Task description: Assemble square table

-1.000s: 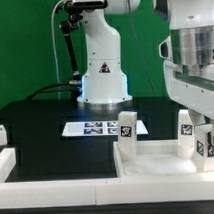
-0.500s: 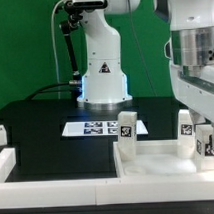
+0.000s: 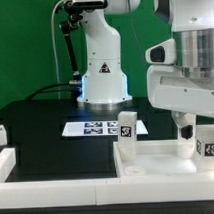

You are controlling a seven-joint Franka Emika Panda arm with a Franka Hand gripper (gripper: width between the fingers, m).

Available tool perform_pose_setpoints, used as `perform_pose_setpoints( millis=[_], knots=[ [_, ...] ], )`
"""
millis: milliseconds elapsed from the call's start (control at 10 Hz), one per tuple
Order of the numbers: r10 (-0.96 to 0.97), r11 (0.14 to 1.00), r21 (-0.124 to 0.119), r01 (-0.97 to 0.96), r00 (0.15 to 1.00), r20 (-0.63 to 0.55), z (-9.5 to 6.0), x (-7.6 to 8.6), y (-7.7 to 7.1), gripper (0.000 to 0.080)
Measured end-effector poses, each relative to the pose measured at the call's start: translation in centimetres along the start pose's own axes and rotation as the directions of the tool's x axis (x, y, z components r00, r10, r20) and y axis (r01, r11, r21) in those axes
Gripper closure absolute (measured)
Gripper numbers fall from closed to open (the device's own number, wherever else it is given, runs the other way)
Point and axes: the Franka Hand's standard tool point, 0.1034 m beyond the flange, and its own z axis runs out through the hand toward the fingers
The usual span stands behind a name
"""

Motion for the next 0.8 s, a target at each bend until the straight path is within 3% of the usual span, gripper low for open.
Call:
perform_pose_setpoints(
  millis=[100, 300, 500, 600, 700, 800],
  knots=[
    [-0.209, 0.978, -0.033, 0.208, 0.978, -0.017, -0.47, -0.39, -0.15, 0.0151],
    [-0.501, 0.865, -0.037, 0.500, 0.864, -0.046, -0.53, -0.49, -0.22, 0.0151],
    [-0.531, 0.847, -0.038, 0.529, 0.846, -0.043, -0.46, -0.37, -0.14, 0.0151],
    [-0.501, 0.866, -0.037, 0.499, 0.865, -0.044, -0.41, -0.37, -0.11, 0.0244],
    [-0.495, 0.869, -0.037, 0.494, 0.868, -0.044, -0.39, -0.37, -0.10, 0.0244],
    [-0.436, 0.900, -0.033, 0.435, 0.899, -0.045, -0.35, -0.40, -0.11, 0.0444]
  ],
)
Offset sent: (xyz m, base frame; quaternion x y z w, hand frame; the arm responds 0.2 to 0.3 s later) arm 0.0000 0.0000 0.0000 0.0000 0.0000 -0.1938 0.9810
